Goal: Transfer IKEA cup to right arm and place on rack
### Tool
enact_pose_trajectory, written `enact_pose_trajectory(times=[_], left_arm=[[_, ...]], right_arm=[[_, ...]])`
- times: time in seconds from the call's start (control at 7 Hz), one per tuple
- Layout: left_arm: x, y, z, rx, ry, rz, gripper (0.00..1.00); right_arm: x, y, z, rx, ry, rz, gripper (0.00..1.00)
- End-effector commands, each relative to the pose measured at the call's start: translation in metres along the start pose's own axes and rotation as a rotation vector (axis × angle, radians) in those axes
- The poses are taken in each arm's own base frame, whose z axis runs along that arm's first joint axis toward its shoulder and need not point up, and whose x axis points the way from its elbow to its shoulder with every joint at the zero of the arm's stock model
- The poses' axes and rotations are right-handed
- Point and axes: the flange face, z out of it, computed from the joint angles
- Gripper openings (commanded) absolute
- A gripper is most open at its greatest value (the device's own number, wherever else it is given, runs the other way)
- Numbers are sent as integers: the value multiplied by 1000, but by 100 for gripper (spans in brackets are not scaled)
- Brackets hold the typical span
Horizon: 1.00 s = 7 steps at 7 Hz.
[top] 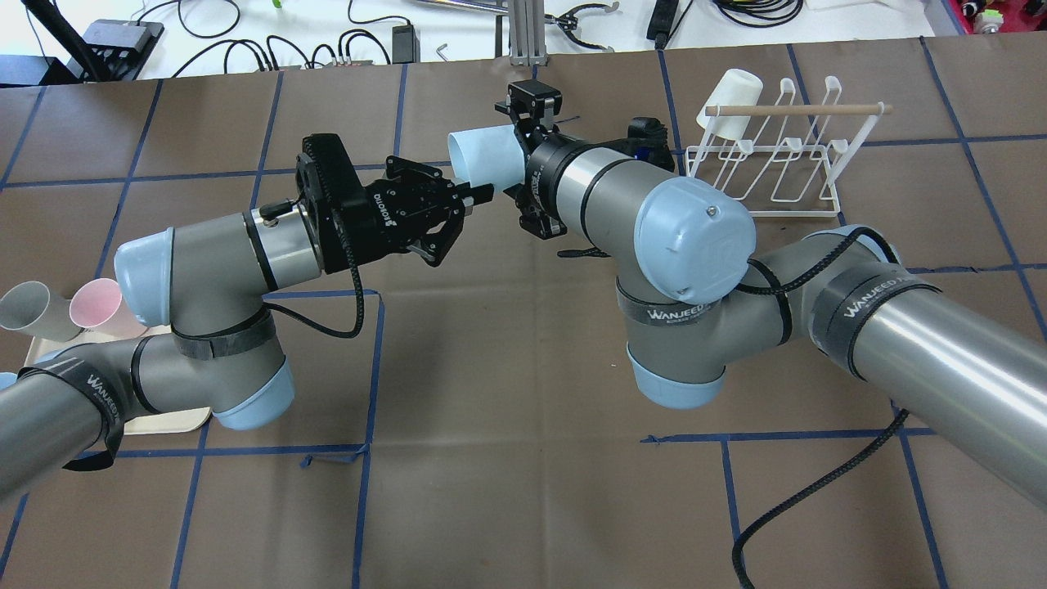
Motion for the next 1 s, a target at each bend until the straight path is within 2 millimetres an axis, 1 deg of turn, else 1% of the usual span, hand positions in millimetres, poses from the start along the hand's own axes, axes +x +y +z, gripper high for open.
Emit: enact_pose_trajectory(times=[0.0,0.14,0.29,0.43,0.57,0.71,0.86], left_arm=[[0,0,0,-1,-1,-1,3],[0,-1,0,0,-1,0,3],[0,-1,0,0,-1,0,6],[0,-2,-1,-1,-6,5,25],[0,-4,-1,-1,-8,-14,54],[0,-5,-2,2,-9,-59,72],[-1,-6,-3,3,-8,-84,95]], right_arm=[[1,0,0,-2,3,-2,70],[2,0,1,-3,6,-2,57],[2,0,1,-3,6,-5,47],[3,0,1,-2,7,-6,37],[3,0,1,-2,7,-6,33],[1,0,0,-3,4,-8,31],[1,0,0,-5,5,-8,30]])
